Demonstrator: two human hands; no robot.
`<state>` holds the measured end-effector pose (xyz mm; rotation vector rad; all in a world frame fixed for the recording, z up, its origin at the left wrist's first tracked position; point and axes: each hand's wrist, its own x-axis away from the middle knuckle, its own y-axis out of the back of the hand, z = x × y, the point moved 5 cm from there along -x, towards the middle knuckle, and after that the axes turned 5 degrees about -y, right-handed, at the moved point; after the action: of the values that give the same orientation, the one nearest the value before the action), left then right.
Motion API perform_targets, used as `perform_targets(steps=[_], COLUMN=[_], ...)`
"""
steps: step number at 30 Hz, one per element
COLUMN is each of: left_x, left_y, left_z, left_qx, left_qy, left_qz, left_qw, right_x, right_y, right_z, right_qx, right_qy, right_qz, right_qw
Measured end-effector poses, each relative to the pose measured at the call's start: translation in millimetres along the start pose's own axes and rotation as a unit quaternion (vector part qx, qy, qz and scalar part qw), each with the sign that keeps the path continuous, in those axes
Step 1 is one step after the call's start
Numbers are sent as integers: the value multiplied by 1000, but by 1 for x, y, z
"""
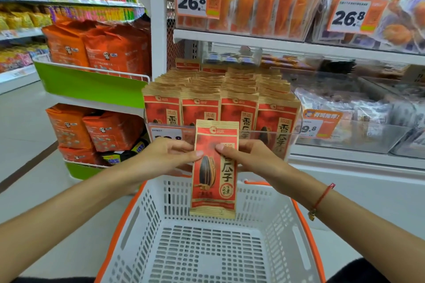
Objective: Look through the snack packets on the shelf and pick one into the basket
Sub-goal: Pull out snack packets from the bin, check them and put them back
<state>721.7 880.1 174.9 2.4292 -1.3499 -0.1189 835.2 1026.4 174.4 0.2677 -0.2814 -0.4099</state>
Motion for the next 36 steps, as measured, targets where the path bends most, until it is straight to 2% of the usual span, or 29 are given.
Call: perform_targets(steps=[6,13,19,26,33,36], left_x=[-7,-10,-17,-19,-19,-19], left_y=[9,6,-1,-6,-9,-7], left_z=[-1,6,14,19,26,29], left_qx=[-4,20,0,-11,59,60], left_qy=[13,68,49,54,114,111], left_qz=[-35,-7,-10,-6,4,1], left_qw=[999,997,999,998,992,992], right_x=[-14,-18,-22,-20,-18,-18], right_y=[-1,-4,3,0,-3,-5], right_z=[3,0,-3,-12,-11,-10], right_qx=[-11,-67,-39,54,-1,-1], right_qy=[3,-23,-63,-60,-50,-45], right_qz=[-15,-13,-55,-28,-6,-6], right_qw=[1000,997,996,996,999,999])
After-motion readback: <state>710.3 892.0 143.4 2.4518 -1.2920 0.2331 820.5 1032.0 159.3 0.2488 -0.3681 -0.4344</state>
